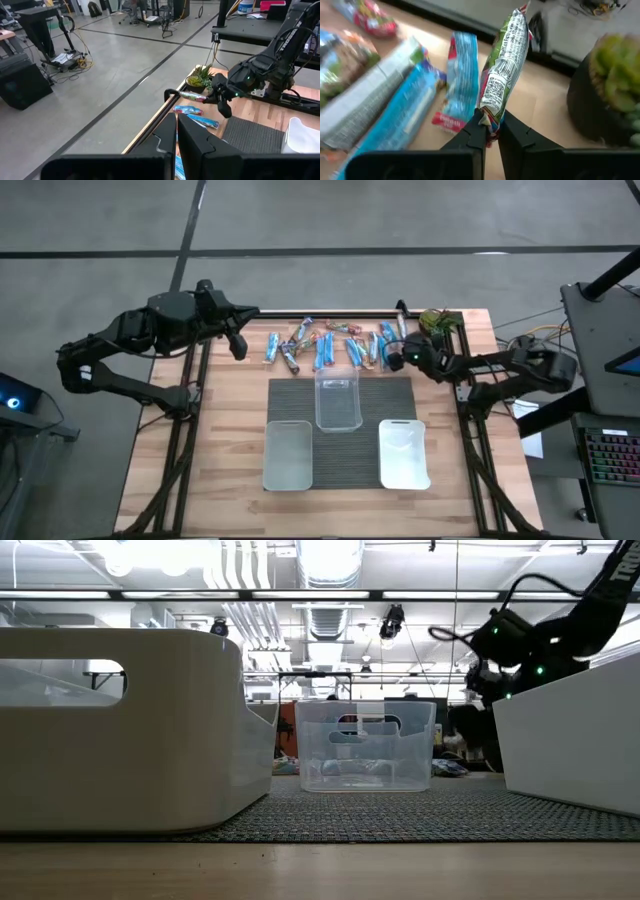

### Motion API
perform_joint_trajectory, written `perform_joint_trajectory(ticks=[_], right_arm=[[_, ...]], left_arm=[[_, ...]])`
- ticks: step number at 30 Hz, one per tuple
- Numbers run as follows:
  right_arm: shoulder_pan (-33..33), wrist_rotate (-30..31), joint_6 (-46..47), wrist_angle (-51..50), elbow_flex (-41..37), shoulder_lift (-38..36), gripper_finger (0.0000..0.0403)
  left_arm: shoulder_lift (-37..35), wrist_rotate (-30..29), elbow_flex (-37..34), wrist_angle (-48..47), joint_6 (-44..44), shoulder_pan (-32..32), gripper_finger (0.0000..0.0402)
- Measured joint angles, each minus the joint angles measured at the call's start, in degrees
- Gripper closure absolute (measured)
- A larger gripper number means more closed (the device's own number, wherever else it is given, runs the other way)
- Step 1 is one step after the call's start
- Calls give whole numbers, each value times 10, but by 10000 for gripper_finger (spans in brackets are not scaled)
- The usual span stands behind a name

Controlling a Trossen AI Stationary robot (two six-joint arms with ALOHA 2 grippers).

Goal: Pick and place Granola Bars by type
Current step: Put the red granola bar into the gray bin

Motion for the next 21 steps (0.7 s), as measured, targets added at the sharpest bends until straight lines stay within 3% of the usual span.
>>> perform_joint_trajectory(ticks=[4, 16, 21], right_arm=[[0, -7, -4, -10, 7, -54, 381], [35, -108, -6, -11, 7, -172, 381], [60, -175, 9, -46, 35, -191, 381]], left_arm=[[0, 0, 0, 0, 0, 0, 401], [-2, 2, 0, -1, 0, 0, 401], [-7, 46, 0, -16, 0, 0, 401]])
